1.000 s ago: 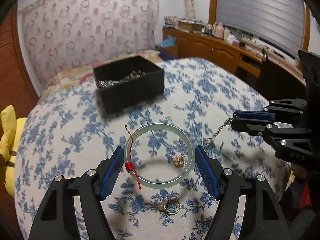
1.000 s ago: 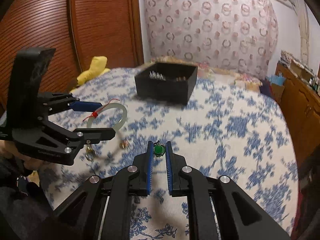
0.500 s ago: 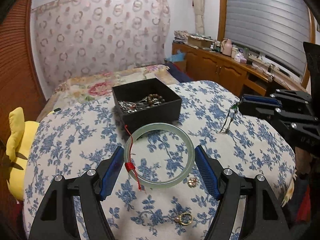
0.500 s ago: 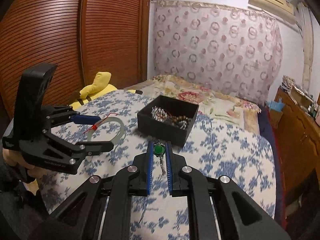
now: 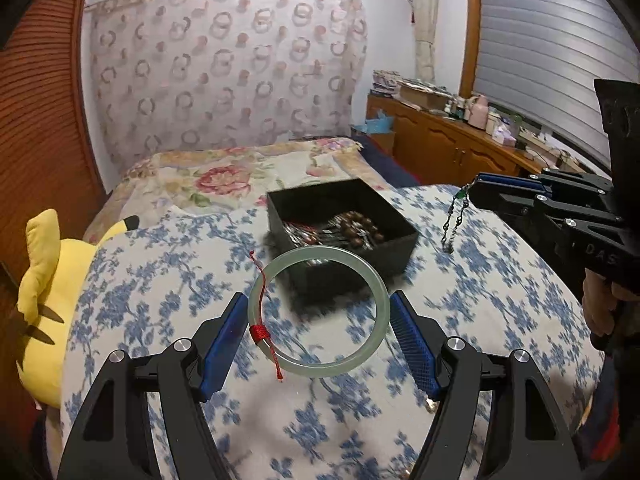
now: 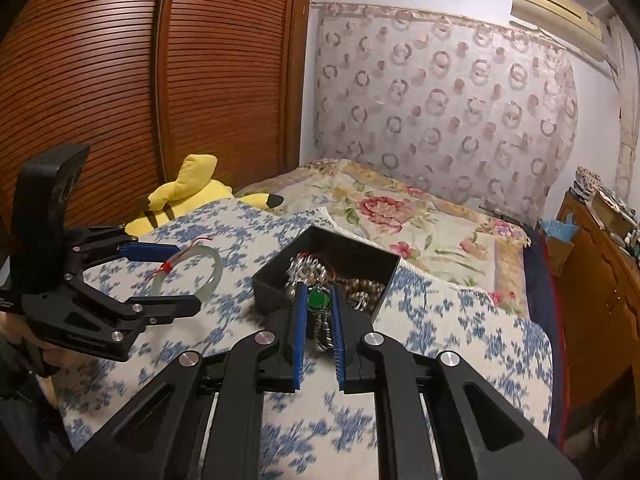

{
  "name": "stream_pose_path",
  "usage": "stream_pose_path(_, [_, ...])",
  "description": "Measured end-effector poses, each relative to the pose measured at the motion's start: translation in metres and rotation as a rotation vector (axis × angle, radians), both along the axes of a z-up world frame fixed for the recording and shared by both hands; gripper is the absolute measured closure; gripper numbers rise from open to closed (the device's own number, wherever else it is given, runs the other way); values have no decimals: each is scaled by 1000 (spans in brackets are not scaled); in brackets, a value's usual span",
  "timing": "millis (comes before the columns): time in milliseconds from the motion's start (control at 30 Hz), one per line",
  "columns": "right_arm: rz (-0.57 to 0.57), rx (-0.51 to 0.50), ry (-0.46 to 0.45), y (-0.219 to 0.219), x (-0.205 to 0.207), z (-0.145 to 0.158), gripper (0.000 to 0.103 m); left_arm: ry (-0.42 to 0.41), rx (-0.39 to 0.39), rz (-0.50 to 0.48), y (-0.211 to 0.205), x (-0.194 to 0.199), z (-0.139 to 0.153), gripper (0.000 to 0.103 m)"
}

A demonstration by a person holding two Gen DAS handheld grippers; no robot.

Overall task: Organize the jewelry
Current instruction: 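Carry the jade bangle and green pendant into the black box and open both grippers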

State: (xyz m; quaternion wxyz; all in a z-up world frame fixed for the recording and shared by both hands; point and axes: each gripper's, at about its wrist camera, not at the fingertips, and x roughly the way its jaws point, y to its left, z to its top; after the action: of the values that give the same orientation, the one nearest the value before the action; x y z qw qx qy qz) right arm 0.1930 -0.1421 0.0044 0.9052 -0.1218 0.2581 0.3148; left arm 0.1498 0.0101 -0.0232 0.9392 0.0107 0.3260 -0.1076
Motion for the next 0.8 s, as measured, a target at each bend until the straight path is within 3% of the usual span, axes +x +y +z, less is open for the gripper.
stream_pose_path(200, [9,6,15,9,34,-3,90,2,0,31,10,29,3,34])
stream_pose_path(633, [18,-11,117,22,82,-42,89,19,23,22,9,86,1,34])
stream_pose_path(700, [5,-19,129,21,87,-46,80,22,27,18,6,92,0,34])
stream_pose_path(800, [-6,-12,133,16,90,-48,76,25,30,10,2,102,-1,34])
